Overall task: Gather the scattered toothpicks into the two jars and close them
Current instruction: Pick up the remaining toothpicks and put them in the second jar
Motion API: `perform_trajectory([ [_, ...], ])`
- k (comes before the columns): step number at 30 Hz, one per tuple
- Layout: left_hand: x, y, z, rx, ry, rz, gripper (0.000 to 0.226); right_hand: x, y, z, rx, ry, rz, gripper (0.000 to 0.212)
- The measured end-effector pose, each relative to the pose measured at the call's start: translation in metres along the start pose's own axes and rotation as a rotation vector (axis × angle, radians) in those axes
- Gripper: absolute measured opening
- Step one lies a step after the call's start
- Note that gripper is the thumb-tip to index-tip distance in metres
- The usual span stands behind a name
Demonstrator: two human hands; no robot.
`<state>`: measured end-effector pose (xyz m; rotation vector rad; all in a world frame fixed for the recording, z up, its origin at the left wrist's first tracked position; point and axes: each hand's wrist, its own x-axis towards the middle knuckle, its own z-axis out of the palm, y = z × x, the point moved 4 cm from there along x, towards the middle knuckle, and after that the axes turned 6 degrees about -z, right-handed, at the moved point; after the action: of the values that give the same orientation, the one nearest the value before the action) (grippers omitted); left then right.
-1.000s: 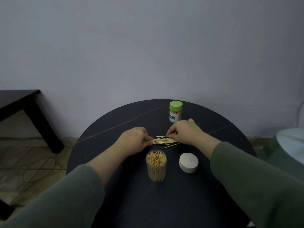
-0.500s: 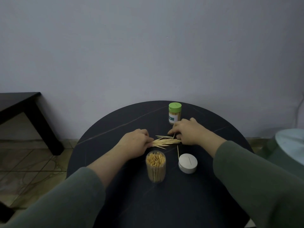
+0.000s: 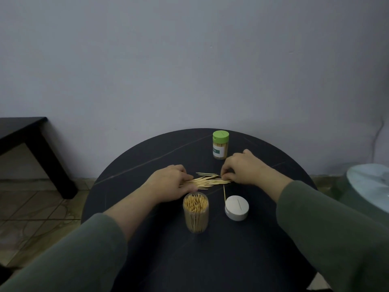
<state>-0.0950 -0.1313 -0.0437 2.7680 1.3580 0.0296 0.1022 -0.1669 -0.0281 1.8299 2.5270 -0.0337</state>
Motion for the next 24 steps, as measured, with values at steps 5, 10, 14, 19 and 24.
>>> perform_trajectory([
  [5,0.0,-0.001,0.001,-0.001,-0.031,-0.014,0.065,-0.006,-0.006,-0.003,0.217,-0.056,-0.034,0.022],
  [10,0.004,0.001,0.004,-0.021,-0.021,-0.042,0.06,-0.005,-0.014,0.002,0.184,-0.163,-0.058,0.017],
  [14,0.005,0.001,0.003,-0.038,-0.015,-0.037,0.052,-0.006,-0.01,0.0,0.108,-0.138,-0.032,0.007],
  [19,0.007,-0.002,0.002,-0.046,-0.01,-0.045,0.044,-0.008,-0.004,-0.002,0.042,-0.082,0.052,0.011],
  [24,0.006,0.006,0.0,0.006,0.021,-0.007,0.037,0.0,-0.012,0.004,0.028,-0.023,0.038,0.044],
])
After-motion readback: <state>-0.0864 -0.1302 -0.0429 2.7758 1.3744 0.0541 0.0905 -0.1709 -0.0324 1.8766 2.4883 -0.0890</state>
